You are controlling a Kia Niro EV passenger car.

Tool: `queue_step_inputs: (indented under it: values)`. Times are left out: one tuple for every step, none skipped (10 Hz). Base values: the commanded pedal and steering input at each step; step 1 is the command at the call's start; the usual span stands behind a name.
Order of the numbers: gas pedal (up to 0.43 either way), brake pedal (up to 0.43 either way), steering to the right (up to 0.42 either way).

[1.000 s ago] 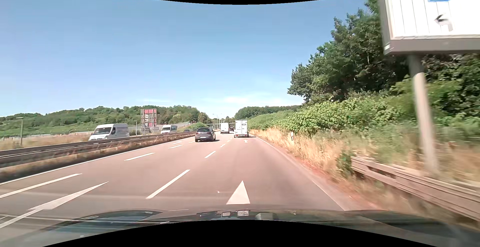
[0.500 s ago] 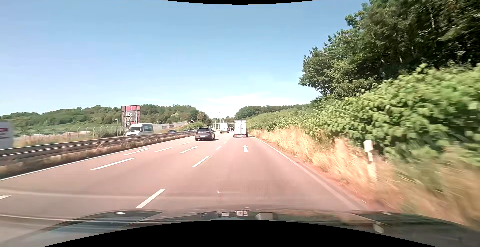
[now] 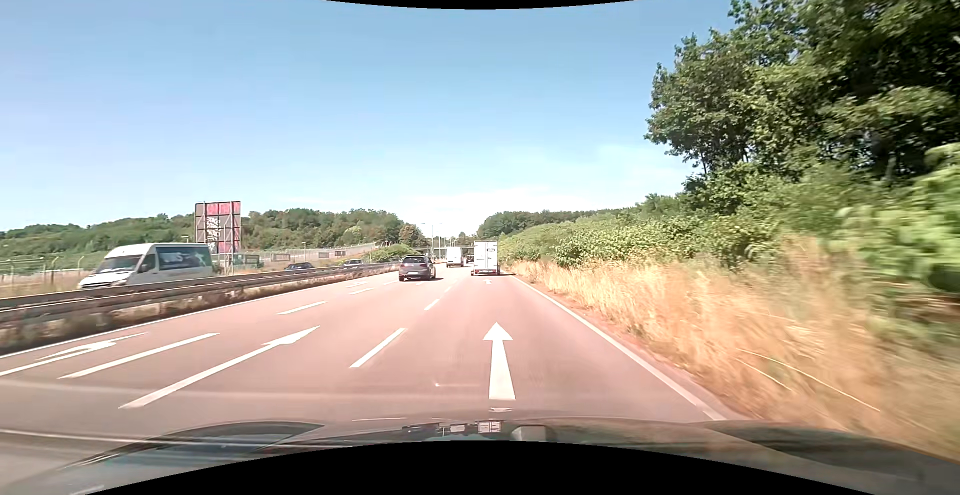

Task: Follow the waypoints while adhering to traffic rules and regulations

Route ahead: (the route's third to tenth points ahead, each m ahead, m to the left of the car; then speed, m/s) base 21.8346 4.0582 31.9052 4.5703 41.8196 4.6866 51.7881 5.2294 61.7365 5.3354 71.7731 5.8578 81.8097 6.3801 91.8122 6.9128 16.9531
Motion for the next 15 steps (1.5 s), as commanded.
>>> queue_step_inputs:
  values:
    - [0.138, 0.000, -0.012]
    - [0.138, 0.000, -0.011]
    - [0.138, 0.000, -0.009]
    - [0.138, 0.000, -0.008]
    - [0.138, 0.000, -0.008]
    - [0.138, 0.000, -0.007]
    - [0.138, 0.000, -0.007]
    - [0.138, 0.000, -0.007]
    - [0.138, 0.000, -0.007]
    - [0.138, 0.000, -0.007]
    - [0.138, 0.000, -0.007]
    - [0.138, 0.000, -0.006]
    - [0.138, 0.000, -0.005]
    - [0.138, 0.000, -0.004]
    - [0.138, 0.000, -0.004]
